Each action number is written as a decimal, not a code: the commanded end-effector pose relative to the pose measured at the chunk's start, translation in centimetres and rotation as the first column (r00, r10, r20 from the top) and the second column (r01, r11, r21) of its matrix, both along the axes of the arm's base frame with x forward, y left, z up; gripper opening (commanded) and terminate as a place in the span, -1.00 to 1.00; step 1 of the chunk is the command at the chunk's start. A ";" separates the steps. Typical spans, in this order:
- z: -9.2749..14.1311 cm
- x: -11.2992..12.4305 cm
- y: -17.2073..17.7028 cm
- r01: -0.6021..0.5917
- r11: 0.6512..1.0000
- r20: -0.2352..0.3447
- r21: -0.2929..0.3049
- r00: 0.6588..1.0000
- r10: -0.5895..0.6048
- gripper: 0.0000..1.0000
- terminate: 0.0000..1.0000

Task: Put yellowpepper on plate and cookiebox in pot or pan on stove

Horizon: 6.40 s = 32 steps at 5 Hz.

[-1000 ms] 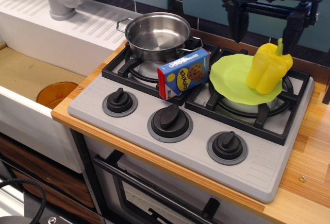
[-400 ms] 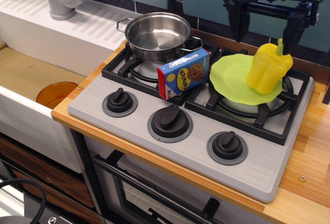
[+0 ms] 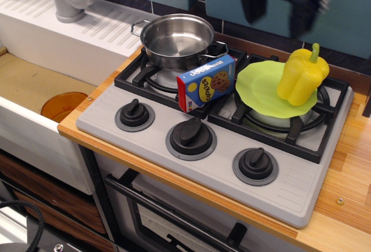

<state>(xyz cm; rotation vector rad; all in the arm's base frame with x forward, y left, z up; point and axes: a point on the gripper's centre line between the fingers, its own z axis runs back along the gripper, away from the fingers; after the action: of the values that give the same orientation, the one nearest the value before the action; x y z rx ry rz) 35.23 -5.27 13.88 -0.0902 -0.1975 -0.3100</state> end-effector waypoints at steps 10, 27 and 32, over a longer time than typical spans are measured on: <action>-4.1 -1.2 5.5 -0.210 0.969 0.164 0.134 0.969 0.187 1.00 -1.00; -2.1 3.1 12.4 -0.189 0.967 0.072 0.174 0.981 0.179 1.00 -1.00; 1.7 2.1 7.5 -0.211 0.959 0.043 0.190 0.978 0.206 1.00 -1.00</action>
<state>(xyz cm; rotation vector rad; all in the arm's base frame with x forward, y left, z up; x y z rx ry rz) 36.77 2.16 12.75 0.1141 -0.1178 -0.1203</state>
